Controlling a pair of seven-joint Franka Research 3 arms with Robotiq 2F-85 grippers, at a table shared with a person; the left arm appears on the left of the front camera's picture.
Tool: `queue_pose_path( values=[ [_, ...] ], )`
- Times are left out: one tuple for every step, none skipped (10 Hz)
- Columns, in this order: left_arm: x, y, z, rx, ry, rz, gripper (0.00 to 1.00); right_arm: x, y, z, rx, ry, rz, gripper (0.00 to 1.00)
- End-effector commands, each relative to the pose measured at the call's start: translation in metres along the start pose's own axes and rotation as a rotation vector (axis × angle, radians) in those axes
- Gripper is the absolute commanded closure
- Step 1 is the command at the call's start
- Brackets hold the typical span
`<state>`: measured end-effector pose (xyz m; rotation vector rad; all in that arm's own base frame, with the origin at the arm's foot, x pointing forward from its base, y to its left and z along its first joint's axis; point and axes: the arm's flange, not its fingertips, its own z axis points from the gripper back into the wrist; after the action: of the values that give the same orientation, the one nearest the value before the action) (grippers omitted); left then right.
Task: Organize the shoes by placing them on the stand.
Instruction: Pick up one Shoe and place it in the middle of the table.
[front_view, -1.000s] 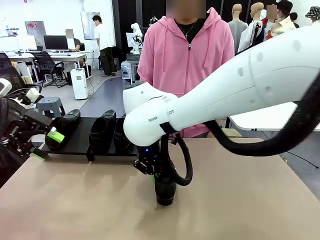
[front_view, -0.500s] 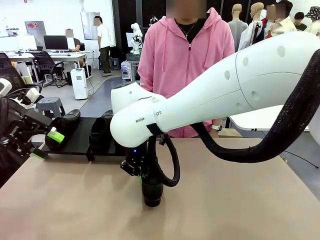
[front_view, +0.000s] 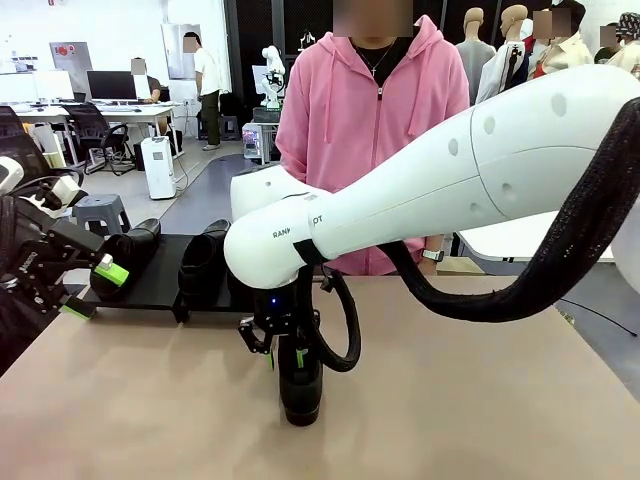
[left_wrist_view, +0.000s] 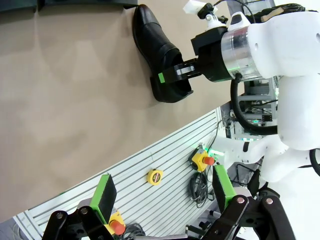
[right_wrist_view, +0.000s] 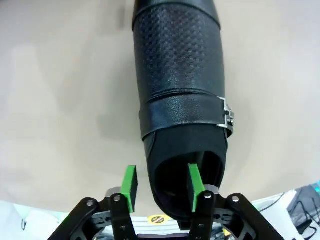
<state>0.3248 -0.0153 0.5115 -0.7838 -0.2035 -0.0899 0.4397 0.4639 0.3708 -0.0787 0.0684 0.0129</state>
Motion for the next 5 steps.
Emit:
queue_pose_path(
  values=[
    [-0.002, 0.001, 0.001, -0.01, 0.003, -0.012, 0.0, -0.024, -0.037, 0.034, 0.125, -0.045, 0.027, 0.0],
    [-0.002, 0.001, 0.001, -0.01, 0.003, -0.012, 0.0, -0.044, -0.07, 0.056, 0.174, -0.061, 0.053, 0.0],
    [-0.002, 0.001, 0.001, -0.01, 0.003, -0.012, 0.0, -0.064, -0.111, 0.076, 0.198, -0.078, 0.014, 0.0],
    [-0.002, 0.001, 0.001, -0.01, 0.003, -0.012, 0.0, -0.09, -0.152, 0.098, 0.234, -0.112, -0.017, 0.0],
    [-0.002, 0.001, 0.001, -0.01, 0.003, -0.012, 0.0, -0.123, -0.203, 0.121, 0.316, -0.2, 0.001, 0.0]
  ],
)
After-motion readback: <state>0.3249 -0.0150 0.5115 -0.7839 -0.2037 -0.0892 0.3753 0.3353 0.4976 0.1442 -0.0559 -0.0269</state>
